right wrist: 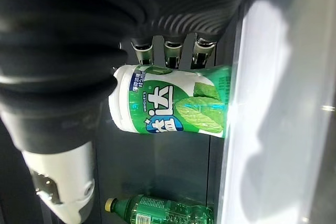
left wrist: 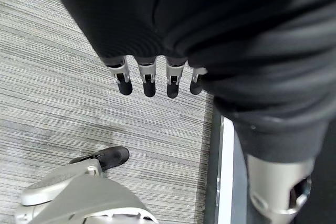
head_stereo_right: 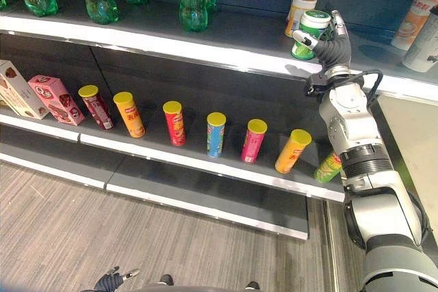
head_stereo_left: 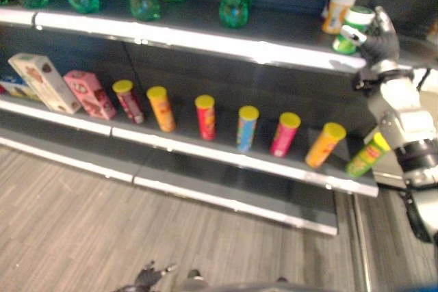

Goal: Put the goods on the table back onto the shelves and tidy them up.

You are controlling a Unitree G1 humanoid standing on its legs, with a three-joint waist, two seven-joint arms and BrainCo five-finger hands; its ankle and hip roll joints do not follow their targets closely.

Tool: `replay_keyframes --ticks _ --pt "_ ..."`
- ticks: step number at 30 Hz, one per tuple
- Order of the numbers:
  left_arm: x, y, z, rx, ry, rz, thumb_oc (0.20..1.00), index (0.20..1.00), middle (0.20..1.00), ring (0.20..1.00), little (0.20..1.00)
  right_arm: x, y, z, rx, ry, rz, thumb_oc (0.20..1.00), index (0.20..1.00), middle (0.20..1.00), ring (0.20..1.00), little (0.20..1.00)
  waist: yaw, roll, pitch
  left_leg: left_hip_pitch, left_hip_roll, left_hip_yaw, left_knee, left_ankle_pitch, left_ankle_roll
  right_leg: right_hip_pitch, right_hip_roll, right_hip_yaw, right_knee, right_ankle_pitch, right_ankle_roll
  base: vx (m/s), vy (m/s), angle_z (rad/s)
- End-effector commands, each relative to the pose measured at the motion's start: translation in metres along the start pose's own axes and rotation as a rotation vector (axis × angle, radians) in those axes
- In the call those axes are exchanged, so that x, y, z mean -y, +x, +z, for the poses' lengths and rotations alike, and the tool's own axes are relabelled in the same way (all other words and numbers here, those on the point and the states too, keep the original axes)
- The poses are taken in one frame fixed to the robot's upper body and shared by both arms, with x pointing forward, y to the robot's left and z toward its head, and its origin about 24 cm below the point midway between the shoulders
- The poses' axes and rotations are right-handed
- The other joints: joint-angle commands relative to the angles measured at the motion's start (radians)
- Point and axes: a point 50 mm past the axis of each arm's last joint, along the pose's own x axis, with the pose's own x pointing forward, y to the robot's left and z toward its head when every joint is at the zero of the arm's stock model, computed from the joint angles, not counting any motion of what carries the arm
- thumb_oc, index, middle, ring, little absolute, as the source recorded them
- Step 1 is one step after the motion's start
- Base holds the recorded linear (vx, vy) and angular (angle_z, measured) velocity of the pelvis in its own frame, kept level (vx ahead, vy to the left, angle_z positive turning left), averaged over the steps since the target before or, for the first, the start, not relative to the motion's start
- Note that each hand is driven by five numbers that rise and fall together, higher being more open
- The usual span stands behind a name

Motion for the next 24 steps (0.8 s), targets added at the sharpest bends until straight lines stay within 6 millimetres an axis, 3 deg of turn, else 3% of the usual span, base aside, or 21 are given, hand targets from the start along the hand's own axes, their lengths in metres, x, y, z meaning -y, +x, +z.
replay_keyframes --ticks 1,24 --pt "-0.010 0.007 0.027 0.063 0.044 0.036 1.000 1.000 1.000 1.000 1.000 -0.016 0.017 0.032 0.094 -0.010 0.046 1.000 1.000 1.000 1.000 1.000 0.027 0.004 0.010 0.059 0.017 0.129 0.011 -0.089 -0.048 0.030 -0.021 -0.067 0.064 -0.099 0.014 0.00 0.000 0.00" --pt "-0.010 0.007 0.030 0.070 0.032 0.038 1.000 1.000 1.000 1.000 1.000 -0.029 0.016 0.028 0.083 -0.012 0.088 1.000 1.000 1.000 1.000 1.000 0.028 0.004 0.010 0.061 0.017 0.130 0.012 -0.090 -0.047 0.032 -0.024 -0.069 0.067 -0.098 0.013 0.00 0.000 0.00"
